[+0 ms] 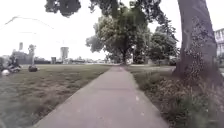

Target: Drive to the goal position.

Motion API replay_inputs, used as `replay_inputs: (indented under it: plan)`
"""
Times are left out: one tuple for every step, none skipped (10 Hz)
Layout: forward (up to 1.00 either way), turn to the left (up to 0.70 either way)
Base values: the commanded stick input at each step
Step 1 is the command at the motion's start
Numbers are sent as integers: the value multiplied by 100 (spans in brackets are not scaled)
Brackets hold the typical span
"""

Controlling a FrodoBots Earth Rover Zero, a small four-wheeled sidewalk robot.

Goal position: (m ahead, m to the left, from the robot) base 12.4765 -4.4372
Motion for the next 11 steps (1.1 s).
replay_inputs:
  plan:
    - [70,0]
    - [70,0]
    - [70,3]
    - [70,35]
    - [70,35]
    - [70,35]
    - [70,35]
    - [70,16]
    - [70,0]
    - [70,0]
    - [70,0]
